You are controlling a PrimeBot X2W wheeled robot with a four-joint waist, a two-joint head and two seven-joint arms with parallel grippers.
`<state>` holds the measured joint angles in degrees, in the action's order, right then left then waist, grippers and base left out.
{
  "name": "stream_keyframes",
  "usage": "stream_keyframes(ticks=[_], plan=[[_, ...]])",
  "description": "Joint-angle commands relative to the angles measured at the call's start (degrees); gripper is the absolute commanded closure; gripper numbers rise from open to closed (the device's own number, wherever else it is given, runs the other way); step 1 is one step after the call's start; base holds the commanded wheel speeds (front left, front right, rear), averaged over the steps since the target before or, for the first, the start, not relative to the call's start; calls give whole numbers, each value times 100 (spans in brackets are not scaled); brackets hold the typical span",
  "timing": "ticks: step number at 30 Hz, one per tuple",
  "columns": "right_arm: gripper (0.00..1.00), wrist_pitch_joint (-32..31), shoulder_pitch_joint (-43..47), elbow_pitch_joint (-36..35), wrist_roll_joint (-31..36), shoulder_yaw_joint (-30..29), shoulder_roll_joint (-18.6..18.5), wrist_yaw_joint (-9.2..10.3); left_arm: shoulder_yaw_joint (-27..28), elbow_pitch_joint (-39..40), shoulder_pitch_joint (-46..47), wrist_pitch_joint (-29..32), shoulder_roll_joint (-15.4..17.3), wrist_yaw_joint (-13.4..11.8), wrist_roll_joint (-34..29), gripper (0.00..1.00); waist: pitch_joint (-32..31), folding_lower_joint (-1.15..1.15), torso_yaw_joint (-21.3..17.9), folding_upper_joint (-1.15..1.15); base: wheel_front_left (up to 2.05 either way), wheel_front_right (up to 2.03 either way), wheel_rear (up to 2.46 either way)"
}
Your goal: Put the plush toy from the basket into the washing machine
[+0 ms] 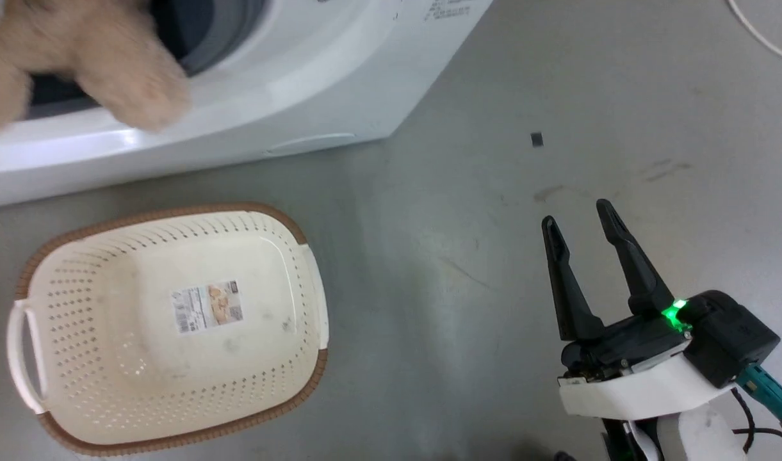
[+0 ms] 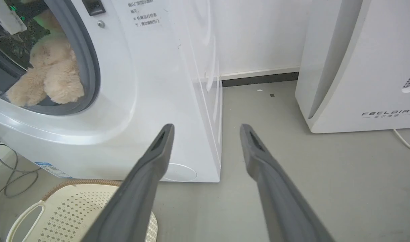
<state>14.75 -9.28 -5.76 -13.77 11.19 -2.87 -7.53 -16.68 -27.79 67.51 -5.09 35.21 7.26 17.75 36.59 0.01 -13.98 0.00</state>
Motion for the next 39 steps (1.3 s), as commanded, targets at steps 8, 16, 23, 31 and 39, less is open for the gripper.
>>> stream_keyframes(ticks=[8, 16, 23, 31, 39], plan=[[0, 25, -242, -38, -117, 167, 0, 4, -508, -1018, 1730, -174, 362, 22, 88, 100, 566, -1, -254, 0, 0, 0, 0], [0, 25, -321, -65, -154, 239, 0, 4, -1061, -1904, 2294, -348, 236, 22, 81, 100, 790, -1, -251, 0, 0, 0, 0], [0, 25, -418, -73, -158, 221, 0, 4, -1902, -2331, 2191, -225, 139, 23, 519, 100, 939, -1, -193, 0, 0, 0, 0], [0, 25, -502, -47, -145, 175, 0, 4, -2716, -2516, 2234, -244, 248, 23, 1083, 100, 971, -1, -139, 0, 0, 0, 0], [0, 25, -534, 38, -90, 38, 0, 4, -3042, -2933, 2096, -721, 145, 23, 1389, 0, 543, -1, -8, 0, 0, 0, 0]])
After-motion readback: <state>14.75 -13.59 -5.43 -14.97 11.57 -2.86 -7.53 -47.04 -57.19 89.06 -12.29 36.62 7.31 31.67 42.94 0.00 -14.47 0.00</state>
